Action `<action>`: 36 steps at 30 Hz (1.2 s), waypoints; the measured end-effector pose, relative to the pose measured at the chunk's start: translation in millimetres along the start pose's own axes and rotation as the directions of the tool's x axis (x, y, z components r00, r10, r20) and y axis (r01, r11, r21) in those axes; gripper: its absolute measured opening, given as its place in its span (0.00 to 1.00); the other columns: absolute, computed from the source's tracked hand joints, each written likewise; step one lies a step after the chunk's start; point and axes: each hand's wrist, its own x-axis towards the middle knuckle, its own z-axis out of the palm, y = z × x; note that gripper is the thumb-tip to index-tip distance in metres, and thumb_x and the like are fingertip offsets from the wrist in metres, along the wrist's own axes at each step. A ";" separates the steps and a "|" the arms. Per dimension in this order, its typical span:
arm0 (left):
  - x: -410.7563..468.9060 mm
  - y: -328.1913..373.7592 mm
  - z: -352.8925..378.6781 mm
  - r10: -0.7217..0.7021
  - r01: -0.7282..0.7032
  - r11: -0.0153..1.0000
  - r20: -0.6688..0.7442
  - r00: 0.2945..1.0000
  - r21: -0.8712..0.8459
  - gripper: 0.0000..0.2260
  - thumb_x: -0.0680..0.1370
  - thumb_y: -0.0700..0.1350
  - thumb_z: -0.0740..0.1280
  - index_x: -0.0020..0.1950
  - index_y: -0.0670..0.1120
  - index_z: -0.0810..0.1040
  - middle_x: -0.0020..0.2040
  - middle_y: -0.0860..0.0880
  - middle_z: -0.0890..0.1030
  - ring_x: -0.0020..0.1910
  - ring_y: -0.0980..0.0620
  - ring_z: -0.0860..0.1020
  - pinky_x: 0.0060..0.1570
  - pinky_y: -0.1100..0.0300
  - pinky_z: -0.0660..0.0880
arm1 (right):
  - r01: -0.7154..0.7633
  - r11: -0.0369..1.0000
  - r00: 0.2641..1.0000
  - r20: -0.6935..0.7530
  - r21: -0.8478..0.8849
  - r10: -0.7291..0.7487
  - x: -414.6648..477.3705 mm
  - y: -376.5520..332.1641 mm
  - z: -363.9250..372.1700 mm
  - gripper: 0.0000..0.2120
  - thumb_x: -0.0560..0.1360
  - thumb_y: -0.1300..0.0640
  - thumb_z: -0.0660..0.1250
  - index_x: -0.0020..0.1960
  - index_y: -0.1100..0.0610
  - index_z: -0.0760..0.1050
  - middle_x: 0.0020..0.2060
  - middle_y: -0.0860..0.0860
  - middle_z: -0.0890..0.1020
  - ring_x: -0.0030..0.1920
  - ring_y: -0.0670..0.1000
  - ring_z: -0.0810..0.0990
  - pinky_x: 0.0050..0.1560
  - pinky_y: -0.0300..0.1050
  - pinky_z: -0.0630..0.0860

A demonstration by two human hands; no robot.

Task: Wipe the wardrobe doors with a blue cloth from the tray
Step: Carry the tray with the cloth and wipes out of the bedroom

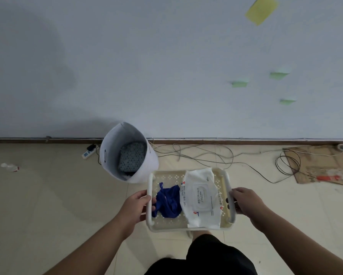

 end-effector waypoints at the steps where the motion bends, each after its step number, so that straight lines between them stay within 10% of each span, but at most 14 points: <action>1: 9.9 13.1 6.3 -0.003 0.003 1.000 -0.009 1.000 0.006 0.11 0.85 0.40 0.62 0.62 0.45 0.82 0.50 0.41 0.86 0.42 0.46 0.82 0.40 0.52 0.82 | -0.008 1.000 1.000 0.012 -0.009 0.008 14.3 -11.8 -3.2 0.09 0.78 0.61 0.62 0.49 0.59 0.82 0.43 0.59 0.87 0.46 0.61 0.87 0.51 0.59 0.84; 23: 305.4 105.2 62.3 -0.092 0.101 0.992 -0.111 0.990 0.078 0.13 0.86 0.39 0.60 0.67 0.45 0.79 0.58 0.40 0.85 0.47 0.46 0.83 0.41 0.53 0.81 | -0.133 0.991 0.989 -0.065 -0.007 0.132 301.0 -122.3 33.7 0.05 0.75 0.57 0.67 0.44 0.58 0.79 0.42 0.57 0.84 0.42 0.57 0.83 0.57 0.59 0.82; 36: 383.4 111.2 54.5 0.038 -0.045 0.993 0.065 0.997 0.109 0.10 0.85 0.44 0.62 0.60 0.55 0.80 0.49 0.50 0.88 0.44 0.52 0.86 0.43 0.56 0.83 | 0.000 0.995 0.974 -0.227 -0.102 -0.023 376.3 -126.5 55.2 0.07 0.79 0.55 0.65 0.47 0.57 0.79 0.36 0.53 0.82 0.29 0.50 0.82 0.39 0.51 0.84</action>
